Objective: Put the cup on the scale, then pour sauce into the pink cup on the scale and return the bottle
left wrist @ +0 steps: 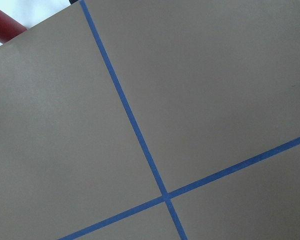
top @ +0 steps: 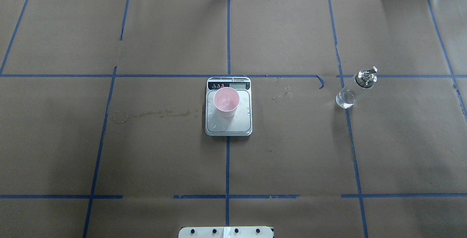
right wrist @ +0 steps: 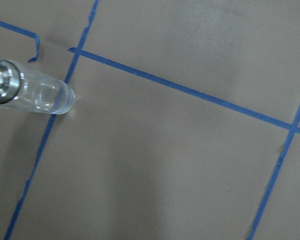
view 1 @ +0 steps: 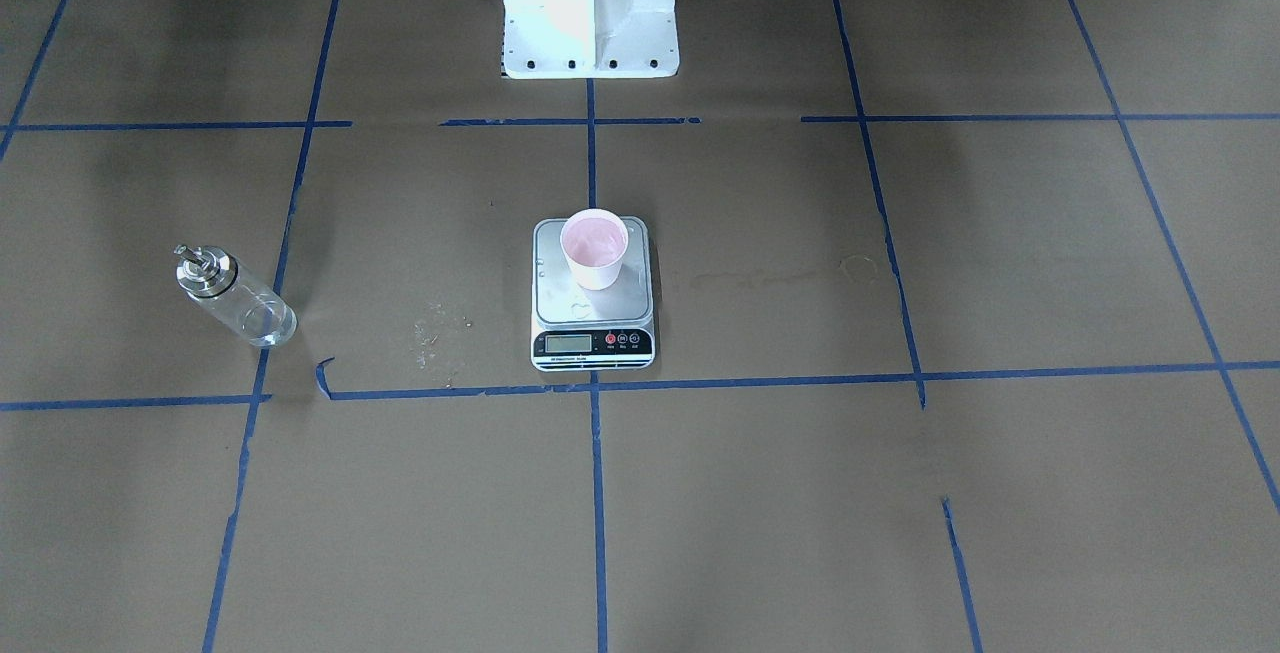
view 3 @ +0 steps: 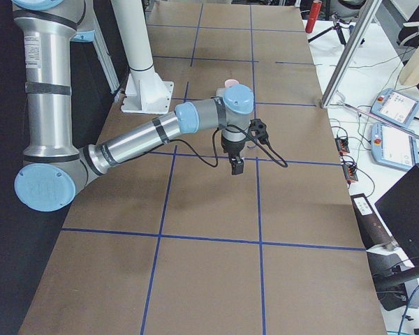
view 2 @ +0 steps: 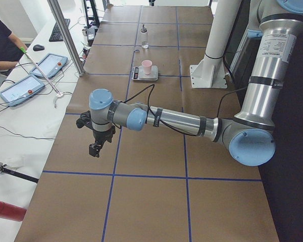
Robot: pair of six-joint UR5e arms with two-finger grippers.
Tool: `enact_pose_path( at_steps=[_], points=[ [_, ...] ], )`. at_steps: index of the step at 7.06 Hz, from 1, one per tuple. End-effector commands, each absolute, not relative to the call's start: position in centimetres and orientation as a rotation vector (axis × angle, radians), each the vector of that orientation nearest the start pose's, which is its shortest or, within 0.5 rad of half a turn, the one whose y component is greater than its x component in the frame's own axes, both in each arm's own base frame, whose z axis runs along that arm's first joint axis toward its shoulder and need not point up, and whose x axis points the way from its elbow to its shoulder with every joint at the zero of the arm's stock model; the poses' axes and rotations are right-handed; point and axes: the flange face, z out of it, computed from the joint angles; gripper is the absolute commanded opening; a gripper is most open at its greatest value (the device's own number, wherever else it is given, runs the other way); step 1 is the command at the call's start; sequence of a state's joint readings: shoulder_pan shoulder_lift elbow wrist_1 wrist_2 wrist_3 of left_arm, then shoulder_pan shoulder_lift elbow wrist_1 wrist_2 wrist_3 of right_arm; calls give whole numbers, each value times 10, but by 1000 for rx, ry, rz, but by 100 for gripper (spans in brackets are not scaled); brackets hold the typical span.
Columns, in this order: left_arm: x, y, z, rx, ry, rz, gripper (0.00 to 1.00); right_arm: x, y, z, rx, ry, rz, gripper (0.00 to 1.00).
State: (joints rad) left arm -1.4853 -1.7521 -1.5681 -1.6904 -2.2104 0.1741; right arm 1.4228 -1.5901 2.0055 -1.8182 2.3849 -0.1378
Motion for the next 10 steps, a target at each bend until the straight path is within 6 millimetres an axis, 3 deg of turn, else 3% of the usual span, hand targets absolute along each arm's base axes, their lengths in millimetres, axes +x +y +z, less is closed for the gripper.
enact_pose_path(
  at_steps=[1, 3, 4, 5, 8, 9, 10],
  points=[
    [-25, -583, 560, 316, 627, 345, 100, 54, -474, 573, 128, -808, -368, 100],
    [-21, -579, 550, 324, 705, 355, 100, 62, -475, 596, 78, -750, -330, 100],
    [-22, -557, 585, 284, 697, 350, 100, 62, -475, 607, 67, -753, -327, 100],
    [-25, -551, 603, 256, 700, 339, 100, 62, -476, 626, 64, -754, -322, 100],
    [-69, -537, 637, 146, 699, 269, 100, 61, -477, 660, 93, -749, -166, 100],
    [-74, -535, 651, 142, 699, 296, 100, 61, -477, 668, 94, -754, -135, 100],
    [-75, -535, 650, 142, 702, 296, 100, 60, -477, 667, 93, -773, -130, 100]
  ],
)
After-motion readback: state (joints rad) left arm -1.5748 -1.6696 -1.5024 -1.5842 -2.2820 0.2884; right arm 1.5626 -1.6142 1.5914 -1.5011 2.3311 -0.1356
